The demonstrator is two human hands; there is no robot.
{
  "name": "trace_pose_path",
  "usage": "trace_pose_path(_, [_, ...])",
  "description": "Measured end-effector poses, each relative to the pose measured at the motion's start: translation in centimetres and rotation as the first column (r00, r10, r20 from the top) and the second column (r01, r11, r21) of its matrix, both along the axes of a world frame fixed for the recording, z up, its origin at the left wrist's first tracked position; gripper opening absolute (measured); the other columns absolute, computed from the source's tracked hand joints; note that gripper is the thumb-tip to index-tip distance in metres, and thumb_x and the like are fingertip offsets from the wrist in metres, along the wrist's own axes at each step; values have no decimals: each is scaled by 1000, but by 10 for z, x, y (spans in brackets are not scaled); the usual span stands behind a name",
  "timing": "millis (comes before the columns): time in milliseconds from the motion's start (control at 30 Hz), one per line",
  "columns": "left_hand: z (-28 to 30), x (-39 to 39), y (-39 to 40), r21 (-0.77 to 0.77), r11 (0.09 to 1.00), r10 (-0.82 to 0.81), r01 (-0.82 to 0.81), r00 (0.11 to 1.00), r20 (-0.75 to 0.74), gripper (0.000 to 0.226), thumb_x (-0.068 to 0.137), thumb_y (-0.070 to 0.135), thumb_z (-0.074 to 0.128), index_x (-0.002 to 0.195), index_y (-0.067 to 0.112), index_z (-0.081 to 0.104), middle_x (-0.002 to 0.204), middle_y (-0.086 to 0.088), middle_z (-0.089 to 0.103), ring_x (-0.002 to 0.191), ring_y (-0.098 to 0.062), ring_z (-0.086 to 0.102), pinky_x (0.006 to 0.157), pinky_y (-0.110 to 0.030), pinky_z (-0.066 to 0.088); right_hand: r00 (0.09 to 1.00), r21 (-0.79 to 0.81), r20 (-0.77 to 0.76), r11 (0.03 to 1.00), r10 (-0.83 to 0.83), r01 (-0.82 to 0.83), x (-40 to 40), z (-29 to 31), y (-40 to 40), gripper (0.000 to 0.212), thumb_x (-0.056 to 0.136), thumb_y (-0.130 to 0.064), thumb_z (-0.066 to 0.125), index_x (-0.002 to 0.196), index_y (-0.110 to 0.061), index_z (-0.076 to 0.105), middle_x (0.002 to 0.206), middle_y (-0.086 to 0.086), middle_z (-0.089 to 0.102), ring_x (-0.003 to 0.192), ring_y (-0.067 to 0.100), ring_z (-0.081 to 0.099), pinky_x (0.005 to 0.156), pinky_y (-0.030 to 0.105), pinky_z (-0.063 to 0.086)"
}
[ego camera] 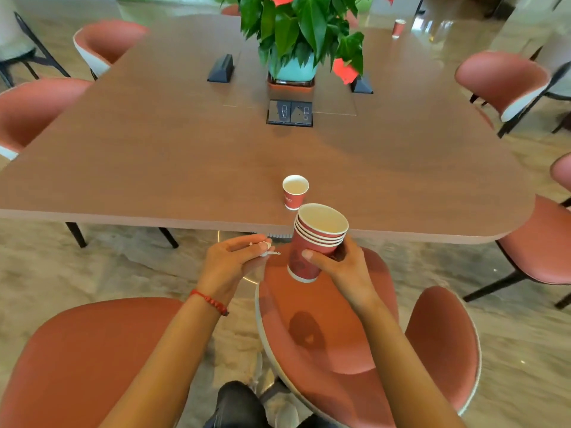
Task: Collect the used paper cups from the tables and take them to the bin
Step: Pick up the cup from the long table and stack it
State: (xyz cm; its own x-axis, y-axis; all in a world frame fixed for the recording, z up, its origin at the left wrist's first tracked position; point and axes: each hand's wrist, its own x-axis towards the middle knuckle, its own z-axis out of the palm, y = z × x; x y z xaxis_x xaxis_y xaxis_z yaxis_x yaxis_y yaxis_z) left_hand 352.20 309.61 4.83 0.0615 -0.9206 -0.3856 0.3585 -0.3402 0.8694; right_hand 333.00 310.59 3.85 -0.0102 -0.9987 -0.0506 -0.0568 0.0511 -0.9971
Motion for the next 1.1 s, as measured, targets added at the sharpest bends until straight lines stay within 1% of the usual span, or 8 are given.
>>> trace_pose_path(100, [-4,4,-34,21,999,-25,25,1000,-11,11,77,-6,66,81,3,70,74,-5,75,72,-13,71,62,-17,55,999,7,-7,999,-41,41,4,0,-29,47,71,-8,79,105,-32,57,94,-22,70,94,-1,65,74,14,51])
trace_pose_path(200, [-8,9,-68,35,997,-69,71,997,-39,11,76,-5,66,82,3,70,75,-5,75,74,-13,71,64,-17,55,996,21,-5,996,-85,86,10,-1,-57,47,71,-7,79,106,-30,57,96,-16,70,93,0,66,74,14,51])
trace_pose_path(300, [-13,14,-100,47,994,-96,99,994,-50,11,76,-4,66,82,4,70,76,-4,75,75,-11,71,63,-16,54,994,49,5,993,-107,107,17,-6,-82,46,71,-7,78,107,-27,57,98,-12,69,91,0,66,72,14,51])
trace_pose_path(467, [-24,22,-140,77,990,-115,118,993,-37,11,76,-4,68,80,6,71,76,-4,75,74,-11,71,62,-17,54,990,85,2,986,-142,141,29,-17,-119,46,71,-8,79,107,-25,58,98,-9,70,90,1,66,72,14,51])
trace_pose_path(667, [-42,31,-173,138,984,-107,114,993,-57,12,75,-6,67,82,3,70,75,-6,75,74,-12,71,63,-17,55,971,91,-8,967,-237,237,32,-34,-162,48,71,-5,78,107,-26,56,97,-11,67,85,-5,65,68,10,49])
trace_pose_path(867, [-59,33,-200,184,976,-108,115,993,-49,13,73,-5,70,80,5,72,75,-5,75,72,-12,71,62,-17,54,947,95,-45,942,-319,322,30,-50,-205,54,72,-10,79,119,-12,54,102,-6,66,83,-7,63,68,9,49])
trace_pose_path(1000, [-68,31,-213,215,969,-111,123,991,-71,13,72,-5,70,77,6,72,74,-7,75,73,-14,72,62,-18,55,938,73,-85,936,-337,343,28,-61,-232,55,70,-13,81,117,-18,53,103,-7,65,86,-6,63,72,11,49])
trace_pose_path(1100, [-73,32,-218,229,967,-103,115,993,-64,13,71,-5,70,75,7,73,75,-7,75,74,-15,72,64,-20,55,929,53,-106,931,-354,361,27,-73,-246,55,69,-14,82,115,-24,52,105,-10,64,94,0,63,79,19,52])
